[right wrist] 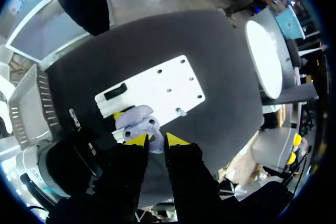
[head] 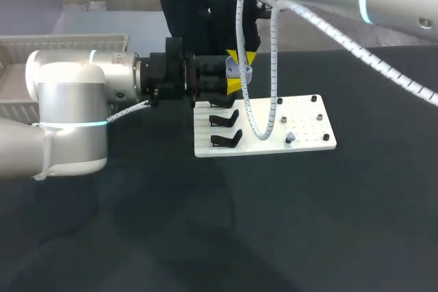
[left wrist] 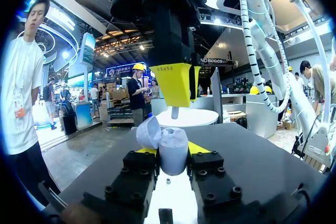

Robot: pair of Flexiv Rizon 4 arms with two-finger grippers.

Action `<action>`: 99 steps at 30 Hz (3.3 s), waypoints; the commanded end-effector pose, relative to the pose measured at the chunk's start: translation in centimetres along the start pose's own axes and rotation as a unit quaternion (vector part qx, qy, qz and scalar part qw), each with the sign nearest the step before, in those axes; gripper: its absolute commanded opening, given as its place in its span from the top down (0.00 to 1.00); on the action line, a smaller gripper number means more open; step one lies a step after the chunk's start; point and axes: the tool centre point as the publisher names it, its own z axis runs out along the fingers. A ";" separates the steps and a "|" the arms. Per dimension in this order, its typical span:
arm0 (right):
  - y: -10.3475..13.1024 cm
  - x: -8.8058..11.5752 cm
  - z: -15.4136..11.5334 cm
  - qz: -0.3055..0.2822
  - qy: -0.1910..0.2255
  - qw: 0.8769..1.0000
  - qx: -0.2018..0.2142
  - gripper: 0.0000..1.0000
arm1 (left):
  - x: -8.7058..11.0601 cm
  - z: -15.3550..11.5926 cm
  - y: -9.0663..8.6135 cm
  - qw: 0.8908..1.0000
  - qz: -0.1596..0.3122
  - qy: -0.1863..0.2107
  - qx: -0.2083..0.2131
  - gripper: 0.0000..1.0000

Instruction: Pick up each earbud case from the left stands, insert the matching earbuds, close the lid, and place the case in the box.

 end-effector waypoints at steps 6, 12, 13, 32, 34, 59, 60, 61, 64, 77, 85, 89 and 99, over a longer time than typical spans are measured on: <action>0.5 -0.1 0.0 -0.002 0.005 1.000 0.002 1.00 | 0.0 0.0 0.1 1.000 0.000 0.000 0.000 1.00; 0.5 0.0 0.4 -0.003 0.009 1.000 0.005 1.00 | 0.0 0.0 0.1 1.000 0.000 0.000 0.000 1.00; 0.5 0.0 0.4 -0.003 0.008 1.000 0.006 1.00 | 0.0 0.0 0.1 1.000 0.000 0.000 0.000 1.00; 0.5 -0.4 1.0 0.001 0.013 1.000 0.013 1.00 | 0.0 0.0 0.1 1.000 0.000 0.000 0.000 1.00; 0.5 -0.4 1.1 0.002 0.013 1.000 0.013 1.00 | 0.0 0.0 0.1 1.000 0.000 0.000 0.000 1.00; 0.7 -0.9 1.4 0.002 0.016 1.000 0.015 1.00 | 0.0 0.0 0.1 1.000 0.000 0.000 0.000 1.00; 0.7 -0.9 1.5 0.002 0.017 1.000 0.015 1.00 | 0.0 0.0 0.1 1.000 0.000 0.000 0.000 1.00; 0.8 -0.9 1.5 0.002 0.017 1.000 0.016 1.00 | 0.0 0.0 0.1 1.000 0.000 0.000 0.000 1.00; 0.8 -0.9 1.7 0.001 0.018 1.000 0.016 1.00 | 0.0 0.0 0.1 1.000 0.000 0.000 0.000 1.00; 1.0 -0.9 2.2 -0.001 0.023 1.000 0.021 1.00 | 0.0 0.0 0.1 1.000 0.000 0.000 0.000 1.00; 0.9 -0.9 2.4 0.002 0.023 1.000 0.021 1.00 | 0.0 0.0 0.1 1.000 0.000 0.000 0.000 1.00; 0.9 -0.9 2.4 0.003 0.023 1.000 0.021 1.00 | 0.0 0.0 0.1 1.000 0.000 0.000 0.000 1.00; 0.8 -1.0 2.3 0.006 0.022 1.000 0.021 0.78 | 0.0 0.0 0.1 1.000 0.000 0.000 0.000 1.00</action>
